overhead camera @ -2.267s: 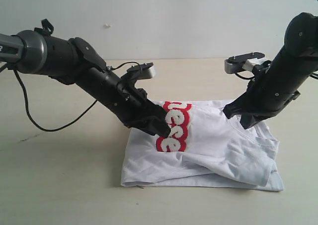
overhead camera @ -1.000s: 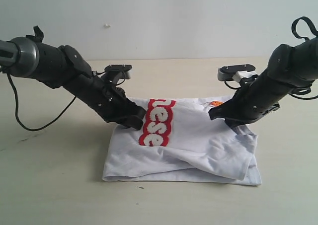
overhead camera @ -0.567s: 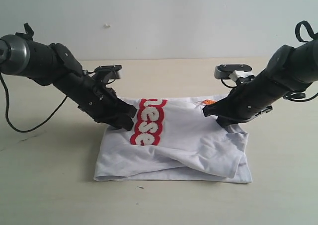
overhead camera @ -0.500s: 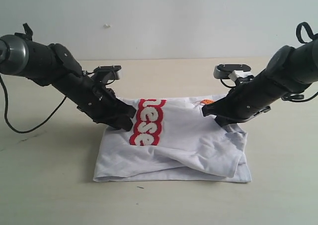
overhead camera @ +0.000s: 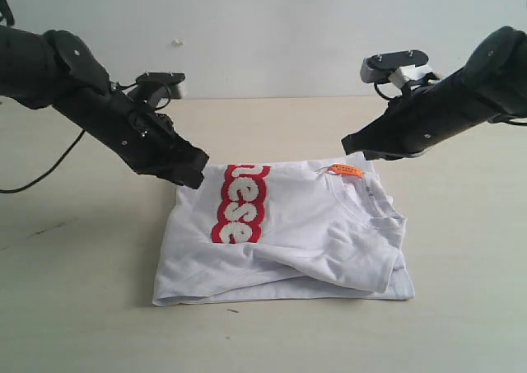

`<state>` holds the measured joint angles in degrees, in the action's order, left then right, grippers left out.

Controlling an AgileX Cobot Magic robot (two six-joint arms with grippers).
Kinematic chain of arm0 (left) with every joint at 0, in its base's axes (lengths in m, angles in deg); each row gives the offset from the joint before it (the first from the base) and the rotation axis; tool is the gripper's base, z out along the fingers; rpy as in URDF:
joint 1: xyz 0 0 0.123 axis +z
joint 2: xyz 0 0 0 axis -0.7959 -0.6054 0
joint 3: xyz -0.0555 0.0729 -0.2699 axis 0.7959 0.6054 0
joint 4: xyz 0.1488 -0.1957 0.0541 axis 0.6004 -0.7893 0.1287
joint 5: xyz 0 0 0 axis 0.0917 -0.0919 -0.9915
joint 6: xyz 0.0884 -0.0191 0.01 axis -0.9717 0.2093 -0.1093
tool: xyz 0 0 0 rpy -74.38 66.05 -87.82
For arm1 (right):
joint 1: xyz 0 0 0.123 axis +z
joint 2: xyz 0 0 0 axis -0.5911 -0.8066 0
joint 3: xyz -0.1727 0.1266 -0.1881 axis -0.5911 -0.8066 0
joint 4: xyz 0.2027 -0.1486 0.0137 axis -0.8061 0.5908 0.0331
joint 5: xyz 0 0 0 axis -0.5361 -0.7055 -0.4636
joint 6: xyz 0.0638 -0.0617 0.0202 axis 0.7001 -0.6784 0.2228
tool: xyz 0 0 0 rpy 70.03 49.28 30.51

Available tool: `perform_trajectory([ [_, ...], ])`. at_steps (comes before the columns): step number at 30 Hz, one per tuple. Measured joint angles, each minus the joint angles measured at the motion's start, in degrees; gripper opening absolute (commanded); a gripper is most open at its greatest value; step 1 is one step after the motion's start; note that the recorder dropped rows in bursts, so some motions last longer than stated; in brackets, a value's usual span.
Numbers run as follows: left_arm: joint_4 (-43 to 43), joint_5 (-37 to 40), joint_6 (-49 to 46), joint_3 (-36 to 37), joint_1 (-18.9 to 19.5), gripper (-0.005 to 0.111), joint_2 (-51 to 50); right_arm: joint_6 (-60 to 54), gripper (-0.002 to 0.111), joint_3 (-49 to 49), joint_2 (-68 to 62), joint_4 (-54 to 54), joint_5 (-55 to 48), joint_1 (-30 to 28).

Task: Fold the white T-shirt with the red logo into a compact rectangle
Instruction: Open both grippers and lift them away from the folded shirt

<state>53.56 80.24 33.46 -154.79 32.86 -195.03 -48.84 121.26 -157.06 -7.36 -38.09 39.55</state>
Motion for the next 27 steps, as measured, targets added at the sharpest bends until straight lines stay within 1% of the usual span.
perform_trajectory([
  [3, 0.0, -0.45, 0.0, 2.46, 0.68, 0.0, 3.18, 5.18, 0.0, 0.0, 2.4, 5.25, -0.13, 0.0],
  [6, 0.11, -2.98, 0.0, 6.42, 1.01, 0.0, 7.03, 11.05, 0.0, -0.03, 4.83, 11.71, -1.04, 0.0],
  [8, 0.11, -6.08, 0.0, 9.91, 1.01, 0.0, 9.78, 14.73, 0.0, -0.94, 6.54, 15.68, -1.06, 0.0],
  [11, 0.11, -11.54, 0.0, 15.59, 1.01, 0.0, 13.8, 17.25, 0.0, -3.74, 9.21, 18.59, -0.26, 0.0],
  [18, -4.79, -21.73, 0.0, 25.64, 1.01, 0.0, 22.78, 18.8, 0.0, -12.56, 16.63, 19.73, 3.63, 0.0],
  [19, -5.84, -23.98, 0.0, 28.12, 0.88, 0.0, 25.39, 19.01, 0.0, -15.43, 19.45, 19.73, 4.84, 0.0],
  [20, -6.18, -24.64, 0.0, 29.09, 0.88, 0.0, 26.45, 19.17, 0.0, -16.82, 20.63, 19.73, 5.38, 0.0],
  [22, -7.61, -27.35, 0.0, 33.75, 0.88, 0.0, 31.89, 19.75, 0.0, -21.68, 26.54, 19.73, 7.34, 0.0],
  [27, -9.83, -28.78, 0.0, 39.0, 0.73, 0.0, 40.01, 22.62, 0.0, -26.59, 35.6, 19.73, 8.11, 0.0],
])
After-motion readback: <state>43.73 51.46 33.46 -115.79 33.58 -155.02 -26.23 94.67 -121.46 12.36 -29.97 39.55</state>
